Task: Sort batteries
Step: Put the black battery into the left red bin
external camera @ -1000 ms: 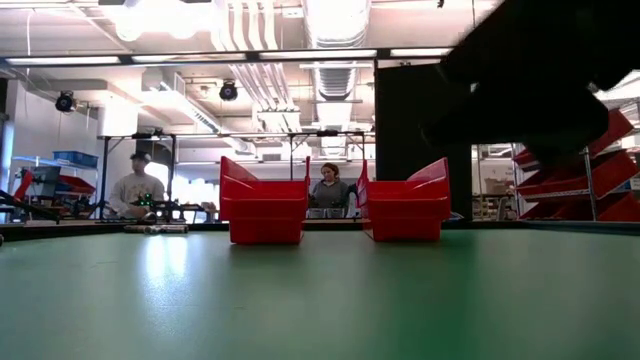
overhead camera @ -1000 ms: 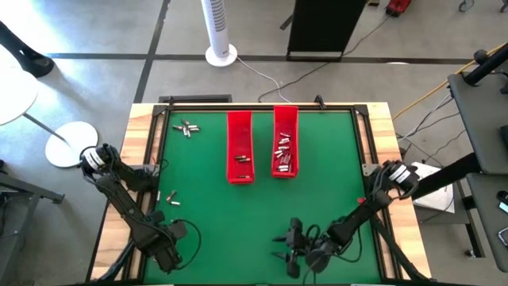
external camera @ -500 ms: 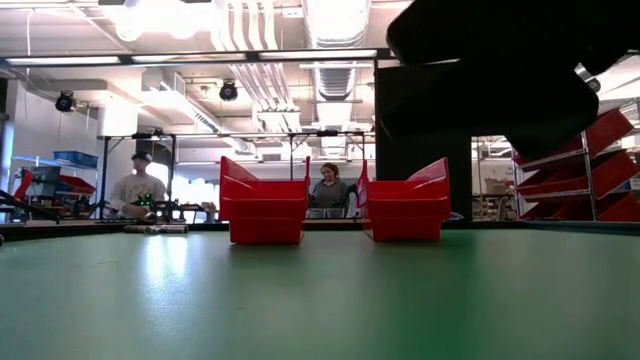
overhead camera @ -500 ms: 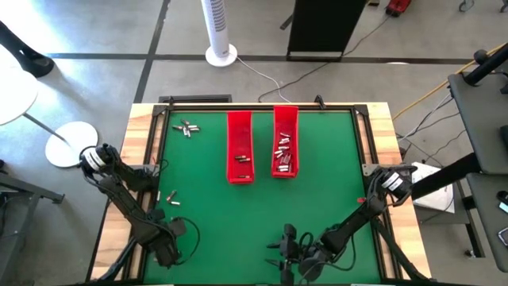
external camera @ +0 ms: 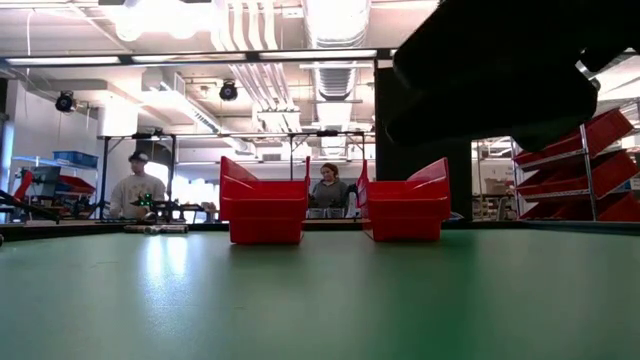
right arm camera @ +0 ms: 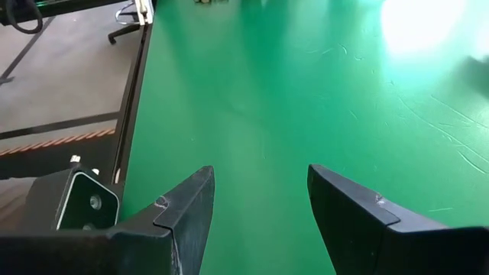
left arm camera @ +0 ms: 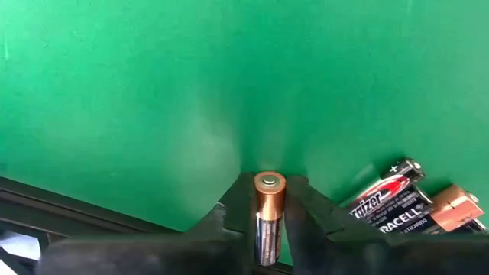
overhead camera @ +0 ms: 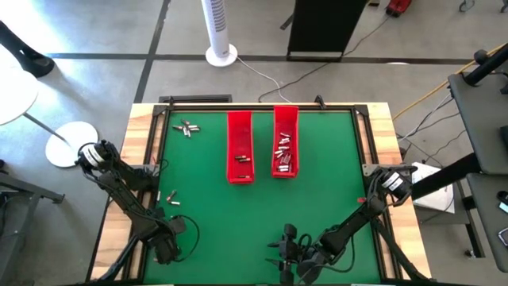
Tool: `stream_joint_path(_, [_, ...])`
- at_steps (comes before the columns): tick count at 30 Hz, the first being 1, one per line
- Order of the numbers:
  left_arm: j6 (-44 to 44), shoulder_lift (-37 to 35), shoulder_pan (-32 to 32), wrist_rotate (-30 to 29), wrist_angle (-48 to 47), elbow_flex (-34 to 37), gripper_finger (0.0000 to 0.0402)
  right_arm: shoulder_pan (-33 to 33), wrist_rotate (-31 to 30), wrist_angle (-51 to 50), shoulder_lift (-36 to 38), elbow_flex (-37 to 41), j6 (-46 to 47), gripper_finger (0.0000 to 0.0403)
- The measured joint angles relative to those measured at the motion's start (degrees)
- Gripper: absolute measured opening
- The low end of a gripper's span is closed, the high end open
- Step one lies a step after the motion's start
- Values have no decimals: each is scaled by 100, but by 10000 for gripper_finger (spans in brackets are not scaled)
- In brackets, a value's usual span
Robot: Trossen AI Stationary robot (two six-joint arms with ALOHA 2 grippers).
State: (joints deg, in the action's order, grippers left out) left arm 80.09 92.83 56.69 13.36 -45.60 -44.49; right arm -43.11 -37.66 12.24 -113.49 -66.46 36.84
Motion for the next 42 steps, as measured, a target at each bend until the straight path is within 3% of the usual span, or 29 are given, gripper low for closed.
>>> stream_joint_path(8, [-74,-91,-1,-428,-362,-230,24,51,-1,-3,0,7,0,203])
stream_joint_path(15, [-179,-104,-111,-1202,-441,-488,27,113,0,-2,0,9,-6,203])
stream_joint_path(25, [-1035,-101,-702,-2423,-317,-1098,29,189,2,-1,0,9,-70,203])
stream_joint_path(34, [-1798,405,-1112,-3383,993,-1121,30,189,4,0,0,9,-83,203])
stream_joint_path(42, [-2820,1307,-1564,-3535,2023,-1491,31,190,2,2,0,11,-58,203])
